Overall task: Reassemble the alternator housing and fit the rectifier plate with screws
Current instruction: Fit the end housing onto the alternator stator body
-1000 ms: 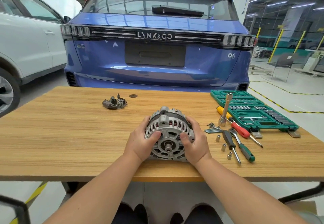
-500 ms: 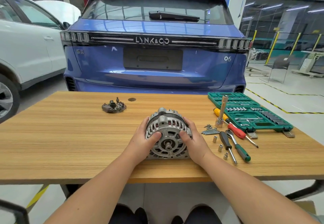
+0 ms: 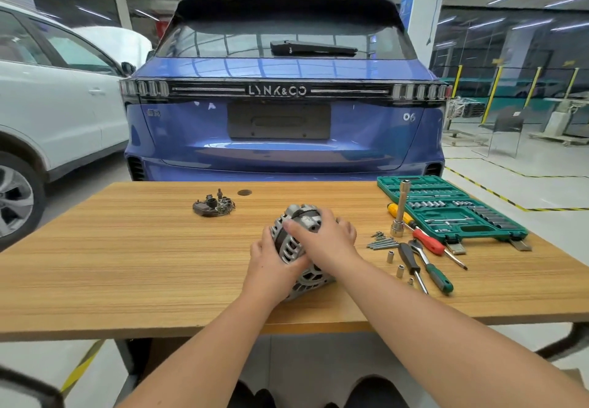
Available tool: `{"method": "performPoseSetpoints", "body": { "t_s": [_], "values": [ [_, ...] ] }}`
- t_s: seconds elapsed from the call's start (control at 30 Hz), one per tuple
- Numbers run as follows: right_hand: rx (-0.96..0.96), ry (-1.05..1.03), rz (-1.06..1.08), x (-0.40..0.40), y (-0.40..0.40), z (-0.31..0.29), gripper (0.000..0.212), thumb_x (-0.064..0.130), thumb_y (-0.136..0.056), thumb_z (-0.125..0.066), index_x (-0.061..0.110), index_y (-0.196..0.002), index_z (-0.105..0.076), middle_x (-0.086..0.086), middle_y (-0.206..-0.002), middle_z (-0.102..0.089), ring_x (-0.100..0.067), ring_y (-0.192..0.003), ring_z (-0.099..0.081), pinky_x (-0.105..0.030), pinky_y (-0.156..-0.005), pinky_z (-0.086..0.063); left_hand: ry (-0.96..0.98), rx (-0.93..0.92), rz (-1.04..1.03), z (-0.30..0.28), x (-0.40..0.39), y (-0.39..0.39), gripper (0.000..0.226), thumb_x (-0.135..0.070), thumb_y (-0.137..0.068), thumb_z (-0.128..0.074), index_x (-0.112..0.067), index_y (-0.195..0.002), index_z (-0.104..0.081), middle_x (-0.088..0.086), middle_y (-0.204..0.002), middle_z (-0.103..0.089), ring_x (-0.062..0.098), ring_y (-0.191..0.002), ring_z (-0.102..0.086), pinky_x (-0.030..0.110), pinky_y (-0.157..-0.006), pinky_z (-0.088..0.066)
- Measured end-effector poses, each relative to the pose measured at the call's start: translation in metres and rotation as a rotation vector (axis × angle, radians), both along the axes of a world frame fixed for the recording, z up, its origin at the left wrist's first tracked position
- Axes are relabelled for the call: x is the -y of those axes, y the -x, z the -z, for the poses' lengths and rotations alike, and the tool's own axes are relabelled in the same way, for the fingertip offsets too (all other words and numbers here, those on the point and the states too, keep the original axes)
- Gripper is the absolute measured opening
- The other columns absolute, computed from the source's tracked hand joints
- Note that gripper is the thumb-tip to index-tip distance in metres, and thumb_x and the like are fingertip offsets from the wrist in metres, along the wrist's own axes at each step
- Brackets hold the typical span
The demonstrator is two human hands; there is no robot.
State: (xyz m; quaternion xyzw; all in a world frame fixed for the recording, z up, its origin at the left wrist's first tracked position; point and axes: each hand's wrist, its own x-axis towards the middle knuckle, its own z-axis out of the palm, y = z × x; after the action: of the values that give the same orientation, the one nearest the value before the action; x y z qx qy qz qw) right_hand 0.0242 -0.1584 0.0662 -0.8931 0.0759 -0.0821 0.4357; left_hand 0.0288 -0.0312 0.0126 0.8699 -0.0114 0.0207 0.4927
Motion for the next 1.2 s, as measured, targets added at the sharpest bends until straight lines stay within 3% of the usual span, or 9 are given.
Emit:
{"method": "performPoseSetpoints", "body": {
  "t_s": [0.17,0.27,0.37,0.57,0.77,0.93,1.07,1.13,1.2],
  "values": [
    [0.111,0.002,-0.135,0.025,-0.023,0.007,0.073,0.064,-0.083,-0.064,0.036,-0.146,-0.042,0.001,-0.138,-0.041,-0.023,-0.135,-0.039,-0.046,-0.106,-0.042,-0.158,0.005,-0.125,0.002,0.013,0.017,0.137,-0.09,-0.05,-0.061,-0.037,-0.158,0.006,0.002,-0.142,-0.026,0.026,-0.135,-0.033,0.042,-0.107,-0.04],
    [0.021,0.023,-0.287,0.044,-0.029,-0.002,0.085,0.074,-0.078,-0.061,0.041,-0.15,-0.033,0.002,-0.147,-0.041,-0.019,-0.129,-0.045,-0.038,-0.092,-0.045,-0.194,0.029,-0.104,0.01,0.01,0.026,0.13,-0.077,-0.062,-0.073,-0.042,-0.156,0.011,-0.001,-0.142,-0.026,0.023,-0.136,-0.032,0.041,-0.109,-0.04],
    [-0.057,0.102,-0.327,0.055,-0.032,-0.01,0.093,0.076,-0.082,-0.059,0.044,-0.157,-0.015,0.002,-0.165,-0.026,-0.025,-0.144,-0.036,-0.041,-0.103,-0.039,-0.177,0.022,-0.068,0.009,0.012,0.032,0.127,-0.063,-0.071,-0.078,-0.041,-0.158,0.011,0.0,-0.141,-0.029,0.022,-0.134,-0.036,0.039,-0.109,-0.043],
    [-0.004,0.279,-0.082,0.018,-0.028,-0.016,0.076,0.053,-0.097,-0.054,0.032,-0.159,-0.016,-0.006,-0.168,-0.012,-0.035,-0.147,-0.032,-0.053,-0.111,-0.042,-0.2,0.018,-0.104,-0.004,0.032,0.042,0.122,-0.051,-0.082,-0.079,-0.031,-0.161,0.012,0.006,-0.144,-0.031,0.025,-0.132,-0.04,0.036,-0.104,-0.048],
    [-0.043,0.184,0.142,-0.012,-0.017,-0.017,0.088,0.086,-0.075,-0.053,0.029,-0.141,-0.045,-0.007,-0.139,-0.029,-0.032,-0.127,-0.036,-0.049,-0.094,-0.044,-0.196,0.046,-0.069,-0.005,0.04,0.063,0.118,-0.054,-0.08,-0.078,-0.035,-0.159,0.008,0.003,-0.134,-0.035,0.024,-0.123,-0.049,0.04,-0.1,-0.052],
    [0.078,0.403,0.212,-0.003,-0.018,-0.009,0.075,0.078,-0.072,-0.063,0.035,-0.131,-0.048,-0.005,-0.127,-0.035,-0.027,-0.116,-0.039,-0.043,-0.087,-0.047,-0.023,-0.003,0.039,-0.012,0.048,0.07,0.111,-0.059,-0.079,-0.074,-0.043,-0.158,0.001,-0.001,-0.136,-0.038,0.024,-0.12,-0.055,0.041,-0.098,-0.053],
    [0.143,0.389,0.058,0.022,-0.024,-0.006,0.07,0.069,-0.069,-0.065,0.038,-0.131,-0.052,0.004,-0.117,-0.034,-0.018,-0.11,-0.039,-0.037,-0.083,-0.048,0.066,0.013,0.175,-0.007,0.028,0.069,0.077,-0.034,-0.086,-0.068,-0.039,-0.154,-0.032,-0.023,-0.136,-0.046,0.007,-0.124,-0.054,0.022,-0.088,-0.045],
    [0.167,0.307,-0.083,0.037,-0.023,-0.006,0.072,0.065,-0.064,-0.07,0.039,-0.128,-0.055,0.01,-0.116,-0.038,-0.014,-0.11,-0.044,-0.034,-0.081,-0.048,0.085,0.06,0.12,0.0,0.01,0.062,0.036,-0.038,-0.089,-0.068,-0.035,-0.124,-0.063,-0.022,-0.109,-0.066,-0.005,-0.095,-0.062,0.019,-0.073,-0.047],
    [0.19,0.217,-0.244,0.049,-0.02,-0.008,0.071,0.062,-0.057,-0.074,0.04,-0.122,-0.058,0.017,-0.115,-0.044,-0.011,-0.107,-0.051,-0.03,-0.078,-0.049,0.152,0.131,0.03,0.004,-0.007,0.048,0.013,-0.043,-0.09,-0.07,-0.034,-0.1,-0.07,-0.015,-0.091,-0.071,-0.005,-0.082,-0.064,0.017,-0.068,-0.048]
  ]
}}
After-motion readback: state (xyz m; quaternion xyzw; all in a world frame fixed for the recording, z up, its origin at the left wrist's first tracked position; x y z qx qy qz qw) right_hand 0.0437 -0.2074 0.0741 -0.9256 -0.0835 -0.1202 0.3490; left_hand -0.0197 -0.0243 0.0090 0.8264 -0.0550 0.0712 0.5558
